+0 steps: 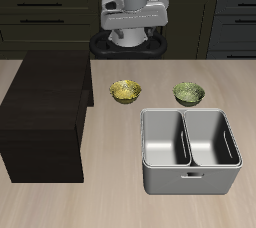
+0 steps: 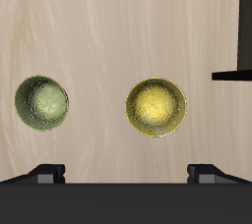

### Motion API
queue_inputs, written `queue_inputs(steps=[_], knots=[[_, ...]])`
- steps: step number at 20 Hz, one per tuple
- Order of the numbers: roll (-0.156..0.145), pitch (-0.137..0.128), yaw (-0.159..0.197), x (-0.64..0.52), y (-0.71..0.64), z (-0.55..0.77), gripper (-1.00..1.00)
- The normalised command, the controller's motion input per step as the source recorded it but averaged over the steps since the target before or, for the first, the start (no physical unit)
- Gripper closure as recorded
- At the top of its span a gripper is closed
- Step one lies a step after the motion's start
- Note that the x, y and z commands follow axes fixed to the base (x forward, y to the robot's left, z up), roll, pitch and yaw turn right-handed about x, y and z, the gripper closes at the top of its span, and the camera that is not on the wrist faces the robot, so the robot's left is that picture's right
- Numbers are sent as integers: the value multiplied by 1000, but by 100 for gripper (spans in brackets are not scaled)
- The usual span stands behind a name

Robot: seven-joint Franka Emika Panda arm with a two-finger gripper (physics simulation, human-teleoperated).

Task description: Place the green bowl on top of the shelf

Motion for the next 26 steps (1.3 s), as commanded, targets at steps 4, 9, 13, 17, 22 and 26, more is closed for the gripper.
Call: queue_inputs(steps=[4,9,13,17,22,26], knots=[[-31,-1,49,63,396,5,-100],[1,10,20,74,434,49,-100],[24,1,7,62,360,83,-100],[-14,11,-24,175,384,74,-100],[-26,16,-6,200,312,26,-100],[-8,-13,1,78,165,44,-100]])
